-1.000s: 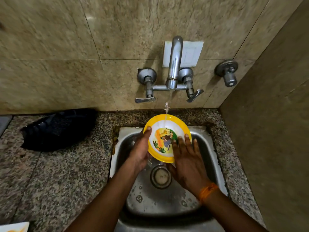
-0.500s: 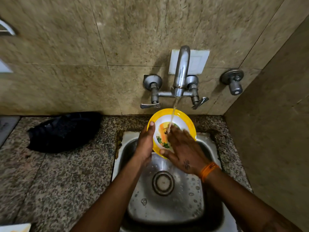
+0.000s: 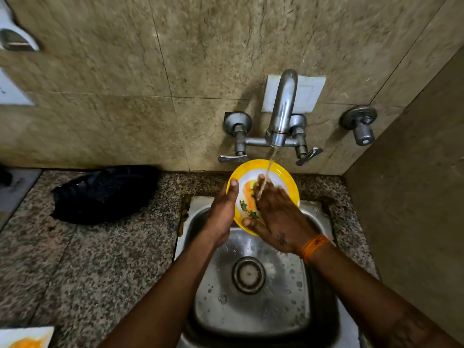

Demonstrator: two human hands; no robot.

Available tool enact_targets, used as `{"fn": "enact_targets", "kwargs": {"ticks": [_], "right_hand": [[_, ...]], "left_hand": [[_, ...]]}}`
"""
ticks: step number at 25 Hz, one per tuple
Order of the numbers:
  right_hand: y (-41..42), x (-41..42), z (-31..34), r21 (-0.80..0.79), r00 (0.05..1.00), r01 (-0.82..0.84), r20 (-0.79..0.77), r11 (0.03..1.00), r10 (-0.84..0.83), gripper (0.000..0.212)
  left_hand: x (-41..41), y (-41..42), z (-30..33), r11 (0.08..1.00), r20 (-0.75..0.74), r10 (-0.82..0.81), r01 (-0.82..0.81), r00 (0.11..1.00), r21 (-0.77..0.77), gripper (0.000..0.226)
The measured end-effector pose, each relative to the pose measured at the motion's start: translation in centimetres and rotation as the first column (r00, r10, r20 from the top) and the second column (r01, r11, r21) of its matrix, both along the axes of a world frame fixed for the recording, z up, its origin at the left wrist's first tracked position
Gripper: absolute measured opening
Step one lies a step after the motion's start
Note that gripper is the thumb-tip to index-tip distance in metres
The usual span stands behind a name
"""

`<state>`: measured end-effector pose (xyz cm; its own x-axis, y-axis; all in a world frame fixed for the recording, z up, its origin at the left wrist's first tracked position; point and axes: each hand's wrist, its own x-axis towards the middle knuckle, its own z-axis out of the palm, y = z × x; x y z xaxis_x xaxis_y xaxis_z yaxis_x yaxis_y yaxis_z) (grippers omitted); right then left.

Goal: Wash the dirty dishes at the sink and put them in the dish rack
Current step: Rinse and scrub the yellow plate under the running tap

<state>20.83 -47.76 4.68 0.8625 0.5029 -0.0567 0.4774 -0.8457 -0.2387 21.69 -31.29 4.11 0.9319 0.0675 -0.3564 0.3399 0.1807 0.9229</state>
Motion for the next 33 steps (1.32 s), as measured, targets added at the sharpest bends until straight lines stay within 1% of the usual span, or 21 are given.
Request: {"fn": "enact_targets", "kwargs": {"ticks": [3,5,8,9,11,13,14,15,17,18,19,22,23,24,26,27,28,30,31,32,33], "right_hand": [[2.4,-2.8,-0.3,0.241,0.983,-0.094,-0.13,0.966,0.128,0.086],[2.0,-2.8,-0.6,0.176,0.984,-0.128,-0.097,0.976,0.147,0.089],[0.2,-1.0,-0.9,0.023,1.0,0.026,-0.002,0.999,-0.026,0.106],[0.3,-0.9,-1.0,0.017,0.998,0.056,-0.007,0.998,-0.056,0.107],[1.8,-1.8,-1.6,0.091,0.999,-0.007,-0.051,0.996,0.011,0.1],[2.7,-3.1,-1.5,0.209,0.985,-0.094,-0.123,0.973,0.121,0.09],[2.2,-3.0,-1.6,0.206,0.983,-0.115,-0.114,0.972,0.14,0.088],[1.3,-2.5,-1.9,0.155,0.991,-0.106,-0.067,0.982,0.118,0.09],[-0.2,-1.4,-1.7,0.055,0.999,0.03,0.016,0.998,-0.031,0.099],[0.0,-1.3,-1.6,0.049,0.997,0.079,0.009,0.996,-0.08,0.103],[0.7,-1.8,-1.6,0.083,0.996,0.083,-0.04,0.993,-0.08,0.104],[2.8,-4.5,-1.5,0.245,0.981,-0.047,-0.17,0.968,0.09,0.089],[1.7,-4.4,-2.0,0.21,0.985,-0.103,-0.115,0.972,0.13,0.085],[0.1,-3.7,-2.9,0.117,0.991,-0.133,-0.008,0.984,0.134,0.086],[-2.3,-2.2,-3.7,-0.119,0.985,-0.044,0.159,0.992,0.063,0.092],[-2.1,-2.2,-4.0,-0.141,0.983,0.011,0.18,0.99,0.015,0.093],[-1.0,-3.0,-4.2,-0.081,0.993,0.018,0.121,0.997,-0.008,0.092],[2.1,-5.3,-4.4,0.171,1.0,0.003,-0.027,0.985,0.001,0.087],[2.5,-5.9,-4.5,0.252,0.997,0.002,-0.07,0.968,0.016,0.085],[1.9,-5.6,-4.5,0.243,0.997,-0.033,-0.057,0.969,0.048,0.084],[0.6,-4.8,-4.8,0.176,0.999,-0.046,0.023,0.983,0.043,0.084]], "left_hand": [[0.0,0.0,0.1,0.999,-0.004,0.003,-0.003,1.0,0.039,0.05],[-0.2,0.4,-0.8,1.0,-0.024,0.024,-0.023,0.999,0.02,0.05],[-1.1,-0.1,-1.5,0.997,-0.055,0.062,-0.065,0.997,-0.046,0.032],[-1.2,-0.5,-1.5,0.995,-0.059,0.077,-0.08,0.995,-0.055,0.03],[-1.2,-0.4,-1.5,0.997,-0.051,0.074,-0.075,0.996,-0.023,0.03],[-1.2,0.2,-1.1,0.997,-0.025,0.081,-0.081,0.996,0.014,0.044],[-1.1,0.6,-1.5,0.997,-0.025,0.075,-0.075,0.997,0.009,0.056],[-1.1,0.8,-1.9,0.998,-0.022,0.063,-0.063,0.998,0.003,0.067],[-1.1,0.8,-2.1,0.998,-0.01,0.041,-0.041,0.999,0.047,0.084],[-1.1,0.6,-2.2,0.996,-0.008,0.038,-0.037,0.999,0.086,0.089],[-1.0,0.4,-1.8,0.992,0.003,0.045,-0.046,0.999,0.119,0.086],[-0.5,0.6,-1.1,0.987,0.08,0.099,-0.108,0.992,0.121,0.047],[-0.5,0.9,-1.2,0.986,0.1,0.118,-0.128,0.988,0.105,0.04],[-0.6,1.1,-1.2,0.984,0.115,0.139,-0.15,0.984,0.094,0.038],[-0.8,1.1,-1.2,0.981,0.153,0.129,-0.149,0.98,0.124,0.037],[-0.8,0.7,-1.2,0.976,0.173,0.126,-0.153,0.977,0.155,0.034],[-0.7,0.2,-1.0,0.968,0.199,0.138,-0.175,0.97,0.179,0.031],[-0.3,-0.3,-0.8,0.953,0.267,0.17,-0.227,0.949,0.199,0.034],[-0.2,-0.3,-0.8,0.952,0.292,0.179,-0.24,0.94,0.191,0.037],[-0.3,-0.2,-1.0,0.954,0.298,0.187,-0.246,0.936,0.174,0.04],[-0.3,0.0,-1.3,0.956,0.3,0.193,-0.248,0.934,0.155,0.044]]}}
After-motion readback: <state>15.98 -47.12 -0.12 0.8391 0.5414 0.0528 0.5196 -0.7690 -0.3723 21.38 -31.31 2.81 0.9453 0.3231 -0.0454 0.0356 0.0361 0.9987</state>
